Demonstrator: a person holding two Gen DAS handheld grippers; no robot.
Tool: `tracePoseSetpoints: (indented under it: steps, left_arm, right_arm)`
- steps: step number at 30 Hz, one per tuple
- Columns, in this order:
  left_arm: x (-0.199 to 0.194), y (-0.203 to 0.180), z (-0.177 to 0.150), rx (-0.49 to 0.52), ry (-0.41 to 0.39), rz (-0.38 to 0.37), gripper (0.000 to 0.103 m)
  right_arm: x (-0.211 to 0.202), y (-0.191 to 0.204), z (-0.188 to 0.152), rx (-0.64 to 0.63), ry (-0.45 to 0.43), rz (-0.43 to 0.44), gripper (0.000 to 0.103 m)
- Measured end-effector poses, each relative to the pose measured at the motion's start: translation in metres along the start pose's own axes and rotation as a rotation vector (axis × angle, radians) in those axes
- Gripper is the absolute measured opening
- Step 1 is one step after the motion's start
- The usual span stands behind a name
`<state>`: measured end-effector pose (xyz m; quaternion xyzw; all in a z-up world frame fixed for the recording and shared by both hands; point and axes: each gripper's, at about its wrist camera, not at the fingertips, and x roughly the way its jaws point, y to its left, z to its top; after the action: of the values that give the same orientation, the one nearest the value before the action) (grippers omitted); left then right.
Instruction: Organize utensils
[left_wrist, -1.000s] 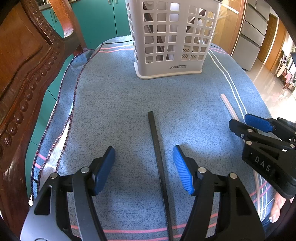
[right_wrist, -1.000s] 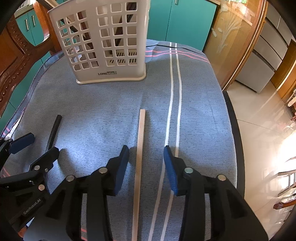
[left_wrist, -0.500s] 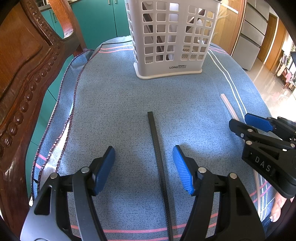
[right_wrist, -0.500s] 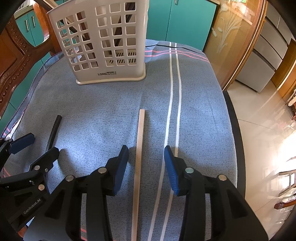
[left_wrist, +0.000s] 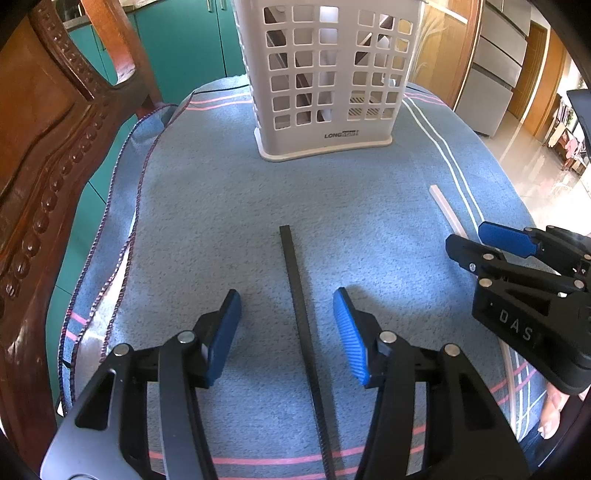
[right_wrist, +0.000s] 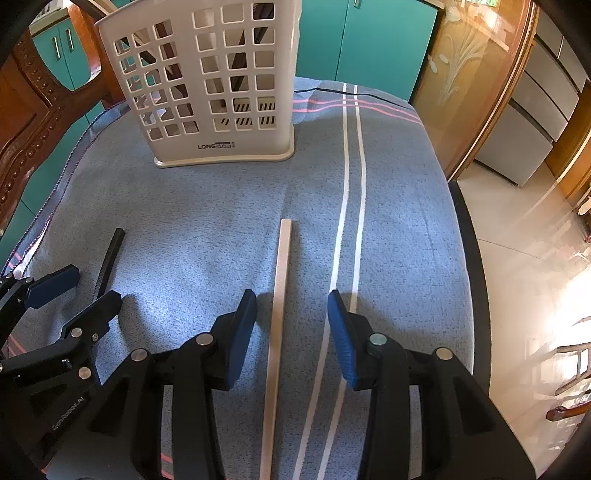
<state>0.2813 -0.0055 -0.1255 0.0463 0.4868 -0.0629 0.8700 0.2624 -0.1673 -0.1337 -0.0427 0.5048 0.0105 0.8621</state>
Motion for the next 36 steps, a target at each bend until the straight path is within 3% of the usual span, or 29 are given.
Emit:
tracePoseSetpoints:
  steps: [4, 14, 17, 18, 19, 22, 26, 36]
  left_arm:
    - [0.0, -0.001, 0.0, -0.002, 0.0, -0.002, 0.053]
    - [0.002, -0.009, 0.008, 0.01, 0.001, -0.054, 0.021]
    - [0.003, -0.011, 0.009, 0.013, -0.001, -0.068, 0.008]
    - [0.002, -0.011, 0.009, 0.012, -0.003, -0.072, 0.008]
    - [0.003, -0.012, 0.009, 0.009, -0.004, -0.075, 0.007]
    - [-0.003, -0.011, 0.01, -0.004, -0.034, -0.096, 0.007]
    - [-0.038, -0.004, 0.009, -0.016, -0.12, -0.142, 0.007]
    - [-0.139, -0.001, 0.025, -0.012, -0.315, -0.146, 0.007]
  right_arm:
    - [0.0, 0.0, -0.002, -0.002, -0.005, 0.0, 0.042]
    - [0.002, -0.002, 0.008, -0.034, 0.043, 0.024, 0.041]
    - [0.002, 0.001, 0.012, -0.048, 0.054, 0.057, 0.028]
    - [0.001, 0.002, 0.012, -0.052, 0.048, 0.065, 0.014]
    - [0.001, 0.006, 0.011, -0.064, 0.036, 0.06, 0.009]
    - [0.001, 0.015, 0.01, -0.082, 0.003, 0.03, 0.007]
    - [-0.009, 0.004, 0.01, -0.011, -0.011, 0.092, 0.006]
    - [-0.122, -0.052, 0.015, 0.086, -0.263, 0.184, 0.006]
